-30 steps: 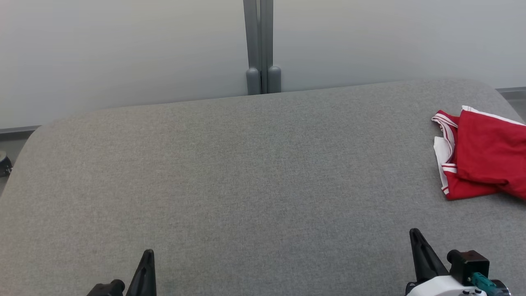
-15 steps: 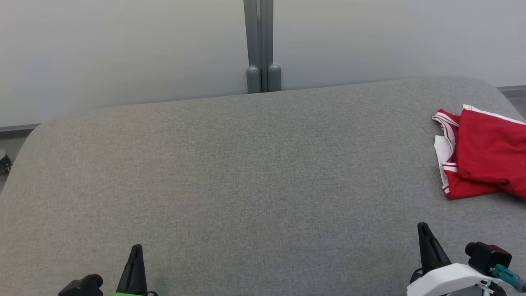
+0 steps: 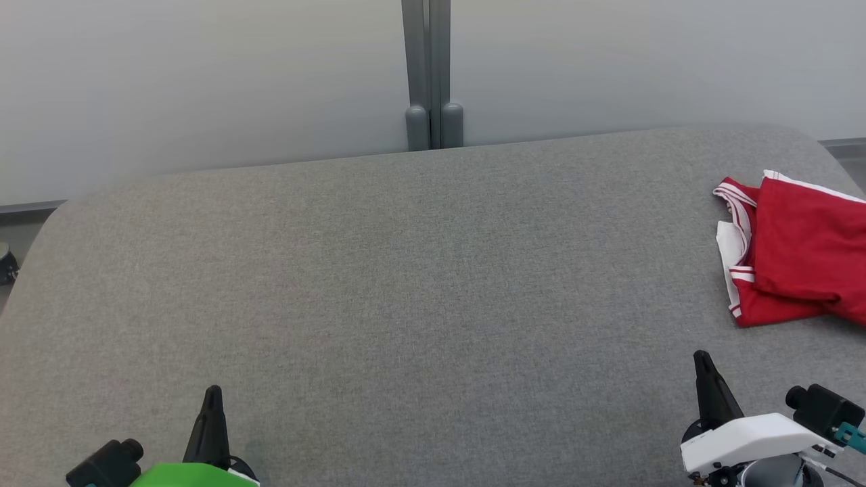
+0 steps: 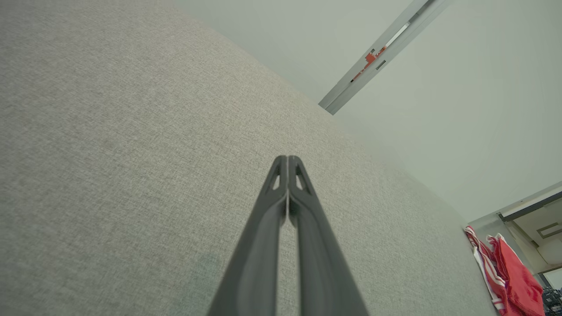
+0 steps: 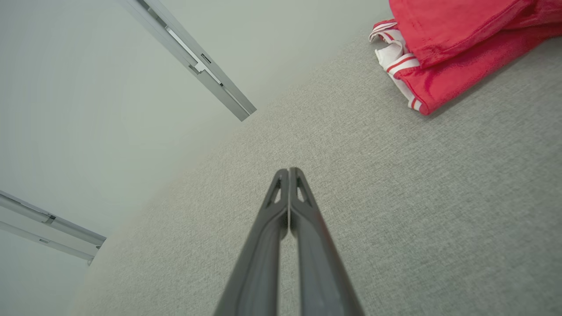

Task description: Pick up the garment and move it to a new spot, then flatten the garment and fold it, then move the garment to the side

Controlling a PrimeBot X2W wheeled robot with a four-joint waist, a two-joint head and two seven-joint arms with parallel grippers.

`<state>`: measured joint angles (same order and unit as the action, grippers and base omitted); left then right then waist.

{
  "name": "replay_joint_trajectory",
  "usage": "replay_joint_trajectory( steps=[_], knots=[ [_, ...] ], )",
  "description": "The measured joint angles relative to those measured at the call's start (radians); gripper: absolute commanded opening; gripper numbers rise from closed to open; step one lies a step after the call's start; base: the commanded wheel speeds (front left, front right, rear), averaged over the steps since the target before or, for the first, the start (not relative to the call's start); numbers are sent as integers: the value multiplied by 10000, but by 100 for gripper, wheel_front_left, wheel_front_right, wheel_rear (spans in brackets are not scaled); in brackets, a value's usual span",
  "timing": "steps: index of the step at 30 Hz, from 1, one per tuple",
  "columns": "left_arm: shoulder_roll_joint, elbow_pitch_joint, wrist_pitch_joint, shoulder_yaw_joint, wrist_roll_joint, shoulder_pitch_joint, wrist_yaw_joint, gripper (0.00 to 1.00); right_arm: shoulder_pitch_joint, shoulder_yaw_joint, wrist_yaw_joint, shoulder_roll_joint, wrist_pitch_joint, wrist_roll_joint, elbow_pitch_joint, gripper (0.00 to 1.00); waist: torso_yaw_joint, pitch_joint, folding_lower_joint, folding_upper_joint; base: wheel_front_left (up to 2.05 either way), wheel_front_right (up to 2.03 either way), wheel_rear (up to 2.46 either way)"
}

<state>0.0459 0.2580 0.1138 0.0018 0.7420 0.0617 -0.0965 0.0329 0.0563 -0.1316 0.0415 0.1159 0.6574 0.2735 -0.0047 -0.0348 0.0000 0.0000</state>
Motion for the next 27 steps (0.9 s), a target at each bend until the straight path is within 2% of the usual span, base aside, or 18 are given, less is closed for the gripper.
replay_joint_trajectory(
  steps=[27],
  knots=[
    [2,-40,-861,418,3250,-600,-102,0,-492,217,2,21,-867,3572,-96,0,14,109,0,0,0,0,0]
  ],
)
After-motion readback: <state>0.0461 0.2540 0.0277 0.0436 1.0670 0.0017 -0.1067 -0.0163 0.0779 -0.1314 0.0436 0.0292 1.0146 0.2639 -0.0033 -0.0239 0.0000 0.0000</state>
